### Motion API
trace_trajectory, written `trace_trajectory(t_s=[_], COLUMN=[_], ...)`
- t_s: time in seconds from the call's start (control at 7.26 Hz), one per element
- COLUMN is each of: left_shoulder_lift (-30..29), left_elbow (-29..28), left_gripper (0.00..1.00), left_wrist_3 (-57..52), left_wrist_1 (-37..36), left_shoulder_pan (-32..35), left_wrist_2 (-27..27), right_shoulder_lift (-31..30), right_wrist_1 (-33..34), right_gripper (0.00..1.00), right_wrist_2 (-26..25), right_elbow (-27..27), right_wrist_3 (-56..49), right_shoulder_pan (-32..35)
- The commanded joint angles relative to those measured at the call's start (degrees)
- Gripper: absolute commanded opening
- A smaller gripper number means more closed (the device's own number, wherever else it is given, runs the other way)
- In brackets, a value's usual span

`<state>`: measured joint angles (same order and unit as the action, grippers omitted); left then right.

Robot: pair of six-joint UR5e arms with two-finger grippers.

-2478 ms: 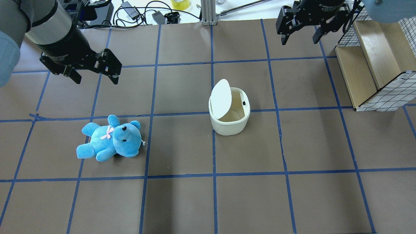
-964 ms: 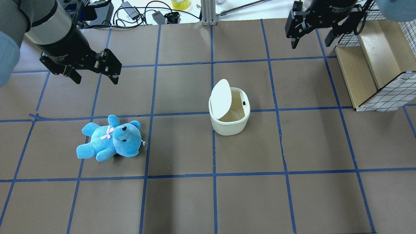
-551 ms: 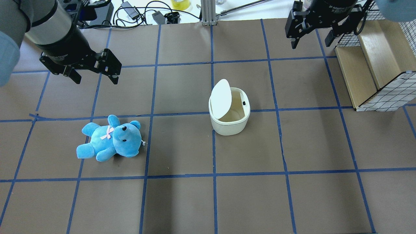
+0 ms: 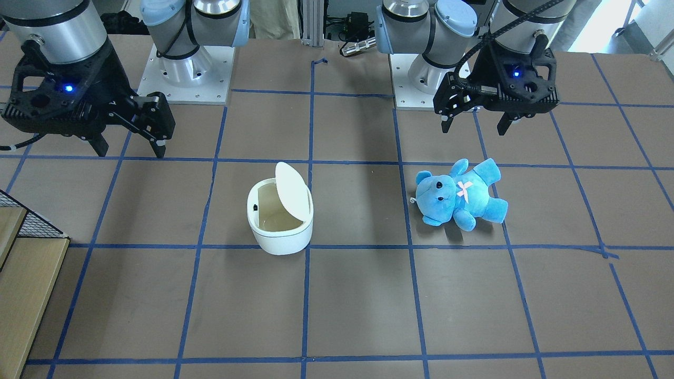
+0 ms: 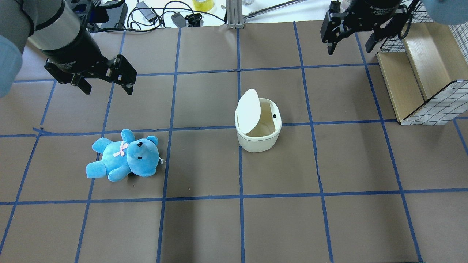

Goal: Open trash can with right arm

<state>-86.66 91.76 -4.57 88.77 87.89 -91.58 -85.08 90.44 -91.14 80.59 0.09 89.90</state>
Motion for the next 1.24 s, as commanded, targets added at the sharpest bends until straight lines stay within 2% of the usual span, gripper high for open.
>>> trace_trajectory(t_s=[0.0, 0.55, 1.1], left_shoulder_lift=[0.0, 0.0, 0.0], left_elbow=[0.0, 0.0, 0.0], left_gripper=[1.0, 1.0, 1.0], left_wrist_3=[0.0, 0.0, 0.0], left_wrist_1=[0.0, 0.0, 0.0], left_shoulder_pan=[0.0, 0.0, 0.0], left_wrist_2=[0.0, 0.0, 0.0], right_shoulder_lift=[0.0, 0.0, 0.0], right_wrist_1=[0.0, 0.3, 0.3], right_gripper=[0.85, 0.84, 0.84], right_wrist_2=[0.0, 4.0, 2.9], right_elbow=[0.0, 0.1, 0.1], right_wrist_3=[0.0, 1.0, 1.0], right_shoulder_pan=[-0.1, 0.0, 0.0])
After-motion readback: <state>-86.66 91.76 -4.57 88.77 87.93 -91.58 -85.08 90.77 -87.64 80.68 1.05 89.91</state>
